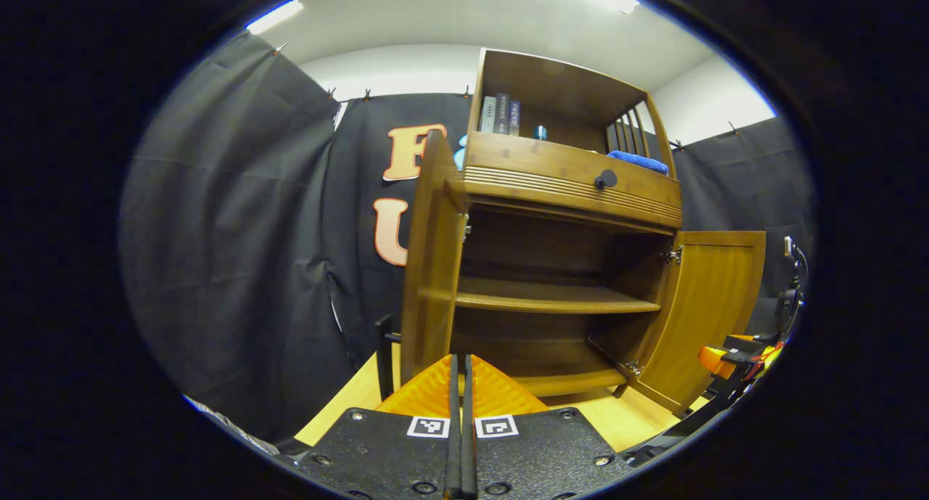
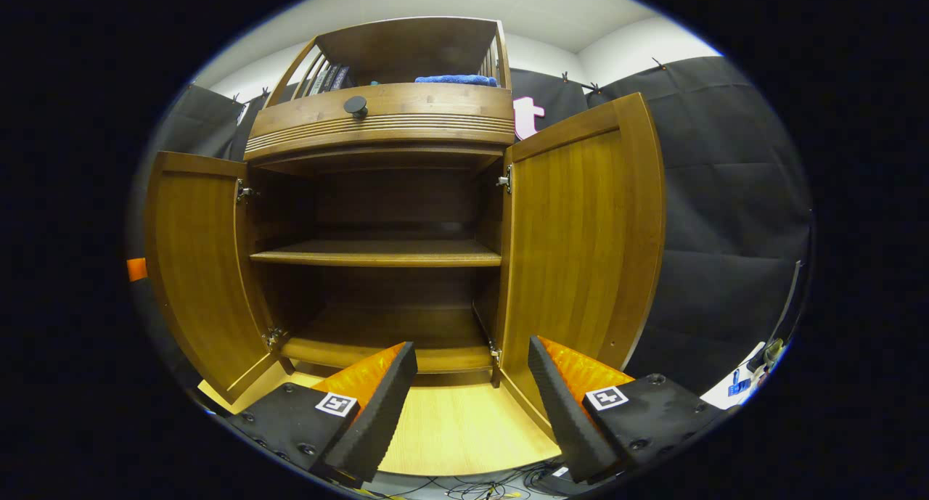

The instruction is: Open the right door of the double-door shoe cabinet with the right hand, and open the left door with the left hand.

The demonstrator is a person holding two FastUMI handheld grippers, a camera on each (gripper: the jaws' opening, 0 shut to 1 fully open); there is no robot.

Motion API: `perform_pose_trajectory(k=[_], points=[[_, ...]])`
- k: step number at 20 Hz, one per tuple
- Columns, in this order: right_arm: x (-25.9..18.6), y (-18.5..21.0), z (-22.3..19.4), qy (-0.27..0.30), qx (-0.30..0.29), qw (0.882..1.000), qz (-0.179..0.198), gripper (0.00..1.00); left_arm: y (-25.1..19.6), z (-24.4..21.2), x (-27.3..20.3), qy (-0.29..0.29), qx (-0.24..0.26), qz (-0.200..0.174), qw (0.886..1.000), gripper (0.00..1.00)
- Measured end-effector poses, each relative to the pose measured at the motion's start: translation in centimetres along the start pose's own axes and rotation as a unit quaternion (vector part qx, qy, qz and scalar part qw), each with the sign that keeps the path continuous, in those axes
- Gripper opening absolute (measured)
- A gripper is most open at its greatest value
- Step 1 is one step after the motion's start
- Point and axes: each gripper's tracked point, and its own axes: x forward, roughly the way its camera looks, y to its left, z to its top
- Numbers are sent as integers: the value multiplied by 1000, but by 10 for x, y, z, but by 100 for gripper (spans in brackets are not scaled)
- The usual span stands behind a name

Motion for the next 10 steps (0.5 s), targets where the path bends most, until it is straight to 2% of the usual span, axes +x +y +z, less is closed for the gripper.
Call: perform_pose_trajectory(k=[2, 3, 4, 6, 7, 8, 9, 10], points=[[-4, -4, 4, -5, -3, 1000, -3, 92, -13, 0, 5, -3, 14, -7, 1000, 0], [-5, -5, 5, -7, -4, 1000, -5, 92, -18, 0, 4, 0, 18, -8, 1000, 7], [-6, -7, 7, -9, -5, 1000, -6, 92, -23, -1, 4, 1, 18, -9, 1000, 7], [-8, -8, 8, -11, -7, 1000, -6, 92, -35, -3, 6, 2, 13, -18, 1000, 22], [-10, -9, 9, -12, -7, 1000, -5, 92, -38, -7, 9, 7, 12, -21, 1000, 36], [-12, -10, 10, -12, -8, 1000, -4, 92, -40, -11, 11, 11, 10, -21, 1000, 43], [-12, -9, 10, -13, -9, 1000, -3, 92, -41, -13, 11, 13, 8, -22, 1000, 36], [-12, -10, 11, -14, -10, 1000, -3, 92, -42, -15, 12, 13, 7, -19, 1000, 43]])
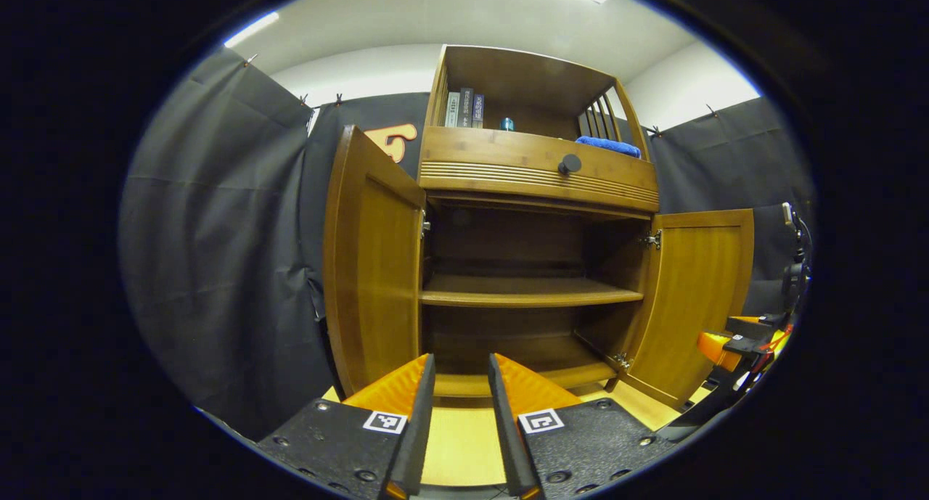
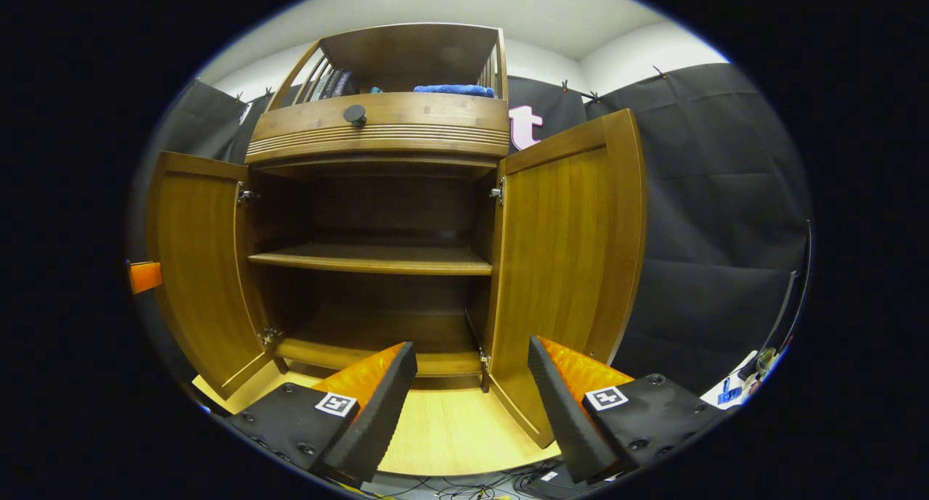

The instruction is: Open the right door of the double-door shoe cabinet with the right hand, and open the left door with the left hand.

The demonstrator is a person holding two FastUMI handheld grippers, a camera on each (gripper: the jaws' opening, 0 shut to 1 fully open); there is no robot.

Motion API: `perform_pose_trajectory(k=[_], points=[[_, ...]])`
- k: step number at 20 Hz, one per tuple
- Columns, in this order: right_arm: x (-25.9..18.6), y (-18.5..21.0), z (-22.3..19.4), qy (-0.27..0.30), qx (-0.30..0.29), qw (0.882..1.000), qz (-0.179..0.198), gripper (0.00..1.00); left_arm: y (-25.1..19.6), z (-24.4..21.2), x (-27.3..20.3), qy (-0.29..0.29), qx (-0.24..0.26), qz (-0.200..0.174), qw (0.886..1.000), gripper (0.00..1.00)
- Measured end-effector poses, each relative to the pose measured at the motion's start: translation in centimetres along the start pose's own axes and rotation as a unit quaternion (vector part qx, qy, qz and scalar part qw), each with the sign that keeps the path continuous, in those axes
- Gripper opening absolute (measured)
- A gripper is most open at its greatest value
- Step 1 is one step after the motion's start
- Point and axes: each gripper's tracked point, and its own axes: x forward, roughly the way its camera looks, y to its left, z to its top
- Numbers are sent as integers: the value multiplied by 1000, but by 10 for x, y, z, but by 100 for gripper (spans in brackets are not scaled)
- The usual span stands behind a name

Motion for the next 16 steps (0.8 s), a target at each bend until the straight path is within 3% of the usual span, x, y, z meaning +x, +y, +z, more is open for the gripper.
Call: perform_pose_trajectory(k=[5, 11, 12, 15, 16], points=[[-3, 0, -1, 1, 3, 1000, 6, 94, 1, -4, 4, 3, -8, 7, 1000, 82], [-2, 5, 0, 1, 3, 1000, 15, 98, 8, -4, 8, 0, 4, 27, 1000, 94], [-2, 6, 1, 0, 3, 1000, 16, 94, 9, -4, 8, -1, 3, 28, 1000, 94], [-4, 6, 4, -6, 3, 1000, 14, 98, 13, -6, 8, 2, -1, 32, 999, 89], [-4, 6, 5, -9, 2, 1000, 12, 94, 14, -6, 8, 2, -2, 34, 999, 89]])
